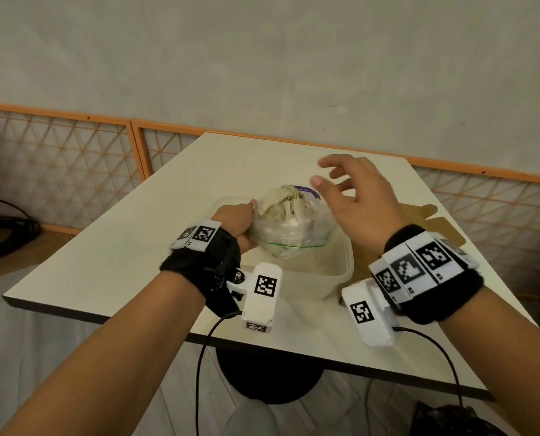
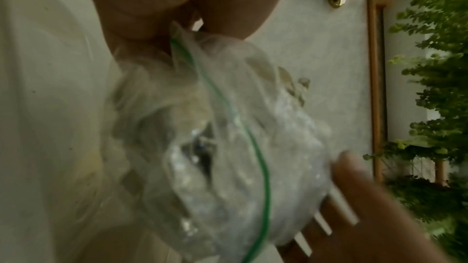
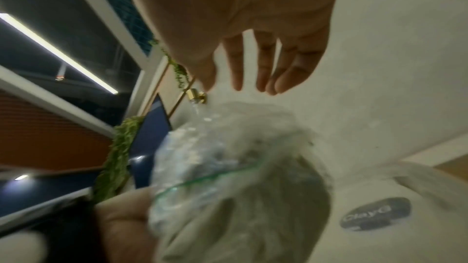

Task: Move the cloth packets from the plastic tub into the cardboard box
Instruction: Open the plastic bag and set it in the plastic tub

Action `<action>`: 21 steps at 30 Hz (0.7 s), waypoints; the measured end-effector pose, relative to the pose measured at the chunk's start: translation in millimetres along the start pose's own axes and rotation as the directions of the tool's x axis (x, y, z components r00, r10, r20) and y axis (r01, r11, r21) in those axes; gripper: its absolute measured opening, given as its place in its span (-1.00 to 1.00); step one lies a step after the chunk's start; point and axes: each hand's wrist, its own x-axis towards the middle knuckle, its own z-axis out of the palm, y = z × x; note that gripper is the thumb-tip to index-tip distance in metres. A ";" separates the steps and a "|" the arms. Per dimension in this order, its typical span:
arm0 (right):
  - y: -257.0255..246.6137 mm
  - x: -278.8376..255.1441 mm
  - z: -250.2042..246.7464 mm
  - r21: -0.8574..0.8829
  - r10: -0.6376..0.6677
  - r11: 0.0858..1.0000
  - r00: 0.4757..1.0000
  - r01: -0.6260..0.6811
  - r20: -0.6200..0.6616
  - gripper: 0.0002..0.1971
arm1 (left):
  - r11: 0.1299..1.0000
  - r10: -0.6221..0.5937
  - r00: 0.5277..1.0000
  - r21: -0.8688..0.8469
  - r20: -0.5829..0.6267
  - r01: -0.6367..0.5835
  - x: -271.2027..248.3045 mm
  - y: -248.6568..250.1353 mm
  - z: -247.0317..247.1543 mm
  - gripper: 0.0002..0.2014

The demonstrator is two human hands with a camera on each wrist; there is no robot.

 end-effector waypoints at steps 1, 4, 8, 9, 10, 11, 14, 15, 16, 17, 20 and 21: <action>-5.8 -5.0 1.3 -0.023 -0.043 0.999 0.995 0.045 0.091 -0.62 | 1.000 0.015 1.000 -0.009 0.003 -0.015 0.6 0.3 1.8 -0.74; 1.8 -10.0 11.8 -0.099 -0.021 0.994 0.968 0.047 0.250 -0.58 | 0.993 0.104 0.994 -0.057 0.019 -0.103 -6.0 -4.2 7.3 -0.82; 26.0 -9.2 20.2 0.013 0.112 0.993 0.975 -0.117 0.193 -0.72 | 0.992 -0.031 0.968 0.125 0.248 0.000 -31.2 -11.5 8.5 -0.60; 30.3 -10.6 23.0 0.032 0.149 0.987 0.968 -0.158 0.200 -0.75 | 0.986 -0.035 0.963 0.166 0.267 -0.010 -30.6 -13.7 7.8 -0.54; 33.5 -12.2 25.6 0.040 0.176 0.981 0.962 -0.188 0.206 -0.76 | 0.984 -0.020 0.962 0.176 0.271 -0.029 -29.2 -15.8 7.7 -0.47; 35.3 -13.5 27.3 0.029 0.193 0.979 0.960 -0.203 0.203 -0.77 | 0.984 0.006 0.965 0.172 0.262 -0.052 -25.1 -18.2 7.3 -0.40; 39.3 -12.3 25.5 -0.012 0.201 0.980 0.970 -0.201 0.140 -0.77 | 0.987 0.069 0.974 0.130 0.214 -0.098 -21.0 -17.6 7.7 -0.35; 40.7 -11.6 24.3 0.005 0.211 0.977 0.969 -0.213 0.128 -0.77 | 0.989 0.074 0.976 0.113 0.203 -0.099 -20.8 -16.7 7.1 -0.34; 41.7 -11.5 23.3 0.034 0.223 0.973 0.966 -0.229 0.129 -0.76 | 0.989 0.080 0.978 0.107 0.191 -0.101 -20.6 -16.0 6.8 -0.32; 42.2 -12.2 22.3 0.075 0.230 0.968 0.964 -0.241 0.135 -0.77 | 0.988 0.090 0.980 0.111 0.180 -0.111 -21.0 -16.0 6.9 -0.30; 40.7 -15.1 22.2 0.155 0.235 0.952 0.956 -0.262 0.173 -0.81 | 0.988 0.104 0.984 0.101 0.146 -0.119 -20.5 -16.8 9.0 -0.35; 37.7 -16.6 22.8 0.140 0.228 0.956 0.952 -0.258 0.204 -0.75 | 0.991 0.084 0.987 0.091 0.135 -0.097 -21.9 -15.7 10.3 -0.45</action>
